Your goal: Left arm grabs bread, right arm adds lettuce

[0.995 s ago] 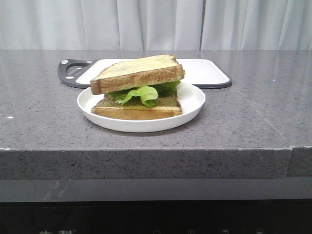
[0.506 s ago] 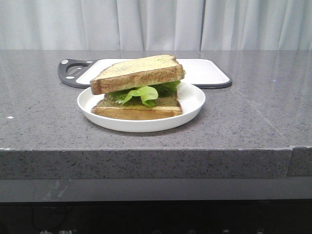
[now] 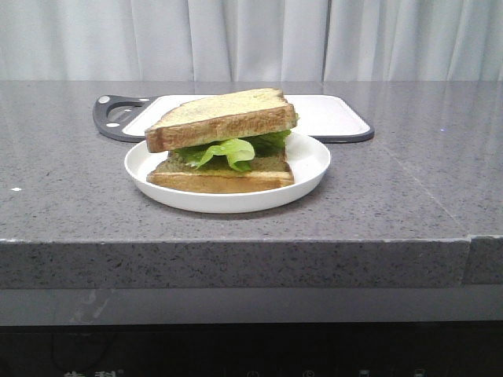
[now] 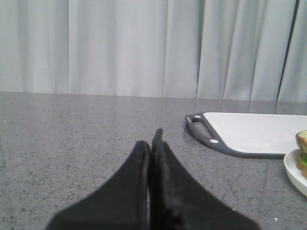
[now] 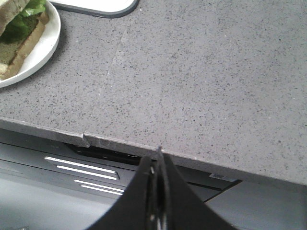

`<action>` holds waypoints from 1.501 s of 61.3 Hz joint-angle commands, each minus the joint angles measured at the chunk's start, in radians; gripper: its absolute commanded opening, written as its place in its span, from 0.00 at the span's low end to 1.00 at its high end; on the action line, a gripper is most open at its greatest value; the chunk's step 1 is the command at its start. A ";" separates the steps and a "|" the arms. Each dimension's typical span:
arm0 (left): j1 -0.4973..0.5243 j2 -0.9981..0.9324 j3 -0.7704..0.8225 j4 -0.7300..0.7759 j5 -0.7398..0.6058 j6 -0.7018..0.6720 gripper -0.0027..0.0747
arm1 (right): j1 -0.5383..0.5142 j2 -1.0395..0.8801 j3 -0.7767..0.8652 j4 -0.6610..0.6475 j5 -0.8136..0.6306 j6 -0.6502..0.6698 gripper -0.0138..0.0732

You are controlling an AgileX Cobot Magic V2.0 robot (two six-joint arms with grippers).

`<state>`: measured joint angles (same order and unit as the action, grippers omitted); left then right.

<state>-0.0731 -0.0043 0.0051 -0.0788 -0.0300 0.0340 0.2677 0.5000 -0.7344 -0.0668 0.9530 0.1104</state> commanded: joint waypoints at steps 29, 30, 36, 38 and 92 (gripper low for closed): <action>0.001 -0.019 0.004 -0.006 -0.080 -0.001 0.01 | -0.114 -0.274 0.342 -0.012 -0.621 0.000 0.02; 0.001 -0.019 0.004 -0.006 -0.080 -0.001 0.01 | -0.119 -0.287 0.364 -0.005 -0.661 0.000 0.02; 0.001 -0.019 0.004 -0.006 -0.080 -0.001 0.01 | -0.144 -0.374 0.506 0.039 -0.786 0.000 0.02; 0.001 -0.019 0.004 -0.006 -0.080 -0.001 0.01 | -0.152 -0.403 0.549 0.045 -0.818 0.000 0.02; 0.001 -0.019 0.004 -0.006 -0.078 -0.001 0.01 | -0.197 -0.531 0.759 0.096 -0.905 0.000 0.02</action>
<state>-0.0731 -0.0043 0.0051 -0.0788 -0.0300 0.0340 0.0744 -0.0096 0.0265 0.0258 0.1369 0.1120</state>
